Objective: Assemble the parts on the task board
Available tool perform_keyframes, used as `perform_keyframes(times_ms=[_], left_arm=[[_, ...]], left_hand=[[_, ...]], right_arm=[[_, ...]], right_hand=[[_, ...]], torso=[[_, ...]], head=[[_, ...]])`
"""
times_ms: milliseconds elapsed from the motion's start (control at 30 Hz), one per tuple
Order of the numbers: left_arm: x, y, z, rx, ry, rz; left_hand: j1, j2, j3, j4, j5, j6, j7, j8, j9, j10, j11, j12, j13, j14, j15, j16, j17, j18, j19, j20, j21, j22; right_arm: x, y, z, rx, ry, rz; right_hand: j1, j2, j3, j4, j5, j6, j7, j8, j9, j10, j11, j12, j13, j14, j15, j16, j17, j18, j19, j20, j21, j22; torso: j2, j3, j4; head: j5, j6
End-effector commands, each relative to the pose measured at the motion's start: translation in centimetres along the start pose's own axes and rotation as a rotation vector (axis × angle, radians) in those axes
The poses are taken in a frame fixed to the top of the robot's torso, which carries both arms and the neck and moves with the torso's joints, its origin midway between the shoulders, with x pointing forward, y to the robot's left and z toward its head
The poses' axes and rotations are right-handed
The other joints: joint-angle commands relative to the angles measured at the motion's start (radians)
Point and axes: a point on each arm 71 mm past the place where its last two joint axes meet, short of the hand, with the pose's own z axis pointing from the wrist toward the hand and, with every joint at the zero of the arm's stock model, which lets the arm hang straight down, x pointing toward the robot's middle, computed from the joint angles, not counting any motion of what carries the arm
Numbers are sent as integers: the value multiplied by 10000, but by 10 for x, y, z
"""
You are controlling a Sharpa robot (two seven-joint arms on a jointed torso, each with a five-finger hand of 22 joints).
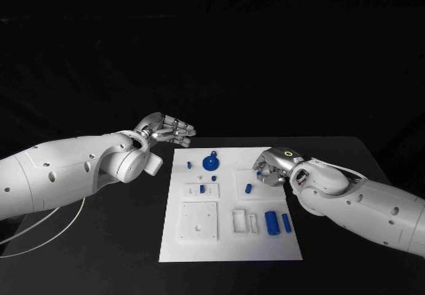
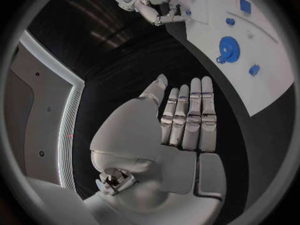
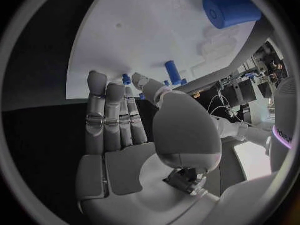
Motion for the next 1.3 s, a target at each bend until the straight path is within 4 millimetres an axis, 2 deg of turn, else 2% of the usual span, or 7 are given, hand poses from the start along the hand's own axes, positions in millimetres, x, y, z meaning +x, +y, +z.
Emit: perform_keyframes(times_ms=[33,200,367,600,800,1033,1300], left_arm=[[-1,0,0,8,-91,-49],[-3,5,1,-600,-59,308],[-7,12,4,-1409,16,954],[-14,23,10,-2700,183,2069],[-16,30,17,-3844,617,3549],[-17,33,28,-5048,972,5342],[-12,30,38,-5954,1534,6772]], left_hand=[[82,-14,11,73,-35,54,19,11,10,47,-12,4,4,79,2,-19,12,45,62,-11,71,-20],[-178,-267,-243,290,-311,-35,36,9,9,-15,2,10,11,296,-31,5,102,34,220,-26,119,-87],[-534,-1233,-56,1295,-796,-375,-64,29,23,-64,-96,16,17,1223,-363,898,632,-18,957,-363,626,84],[-668,-1196,-258,1681,-815,-183,-44,-16,-3,909,-405,57,32,1549,-812,3185,1925,-201,1389,-909,1925,1160],[-1193,-1013,-347,1971,-808,85,-210,24,27,1880,-716,80,66,1629,-1118,4956,2877,-182,1419,-1167,3064,2246],[-2121,-968,-246,2554,-818,690,-558,59,595,3291,-1267,952,646,1628,-1631,7951,4763,-250,1149,-1696,5342,4543],[-2745,-1436,115,3349,-814,1216,-909,224,2216,3288,-1636,3040,2451,1557,-1931,10125,5884,-286,906,-2006,6671,6286]], right_arm=[[-2,0,-1,1,-294,-113],[-6,-2,-3,-34,-795,201],[-9,-2,-6,-141,-1050,753],[-23,-9,-10,-11,-1589,2344],[-43,-24,-9,529,-2391,4667],[-65,-48,-4,1322,-3208,7160],[-80,-68,4,1988,-3376,8726]], right_hand=[[-49,-153,41,-5,5,-31,28,-32,-9,-76,24,-54,-15,-14,50,24,-26,134,384,66,-12,-44],[69,-390,-1168,121,-529,-605,175,-39,-42,-1274,311,-35,-11,-142,216,-208,-269,330,291,230,-793,-459],[372,-514,-2607,698,-606,-1042,-33,-26,-42,-2143,523,-39,-17,-216,378,-497,-841,525,296,423,-1285,-1037],[405,-430,-3589,1799,-293,-1102,-29,-25,-39,-1831,454,-38,-17,-253,355,-250,-1214,543,380,428,-1314,-1439],[202,91,-4591,2373,998,-937,311,-26,-40,-1173,345,-41,-14,-252,277,-121,-1303,488,371,349,-1160,-1538],[-155,959,-5581,2086,2600,-714,114,-21,-11,220,-28,9,122,-258,6,-99,-1308,262,353,103,-1067,-1579],[-414,1425,-6123,1696,2913,-502,-89,-14,67,1739,-481,155,1206,-200,-299,-193,-1215,-104,354,-239,-985,-1613]], torso=[[-8,2,-7],[-2,18,3],[-5,16,-5],[-1,5,-9],[7,1,-13],[17,-7,-18],[41,-11,-46]], head=[[1,-2],[9,6],[90,20],[182,42],[224,29],[283,52],[369,45]])
